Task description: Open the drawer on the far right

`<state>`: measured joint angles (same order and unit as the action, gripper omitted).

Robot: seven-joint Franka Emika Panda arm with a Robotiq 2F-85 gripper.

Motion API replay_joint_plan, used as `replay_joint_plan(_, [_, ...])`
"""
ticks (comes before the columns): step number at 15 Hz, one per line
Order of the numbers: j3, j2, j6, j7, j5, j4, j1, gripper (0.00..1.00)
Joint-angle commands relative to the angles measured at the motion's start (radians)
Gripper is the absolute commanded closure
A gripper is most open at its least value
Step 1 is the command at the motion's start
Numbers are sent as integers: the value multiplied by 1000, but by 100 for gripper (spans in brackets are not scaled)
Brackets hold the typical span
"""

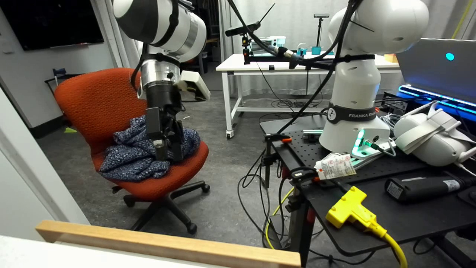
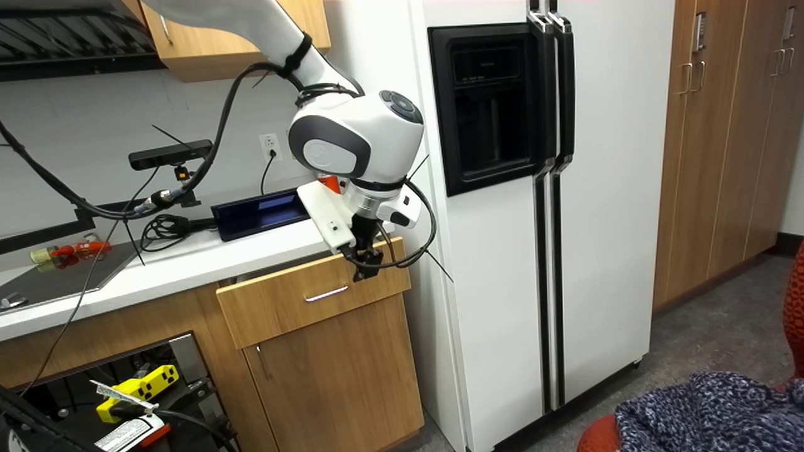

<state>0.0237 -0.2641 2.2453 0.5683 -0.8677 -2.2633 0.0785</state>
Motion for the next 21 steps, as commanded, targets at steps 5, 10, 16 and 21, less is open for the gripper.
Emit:
replay_joint_plan(5, [14,-38,27,-187,87,1,-31,0])
replay_joint_plan(10, [32,-92,-14,-258,94,18,-44,0])
replay_joint_plan(16, [37,-90,2,-233,79,4,-37,0])
replay_joint_plan(21, [51,-148,19,-151,29,36,-17,0])
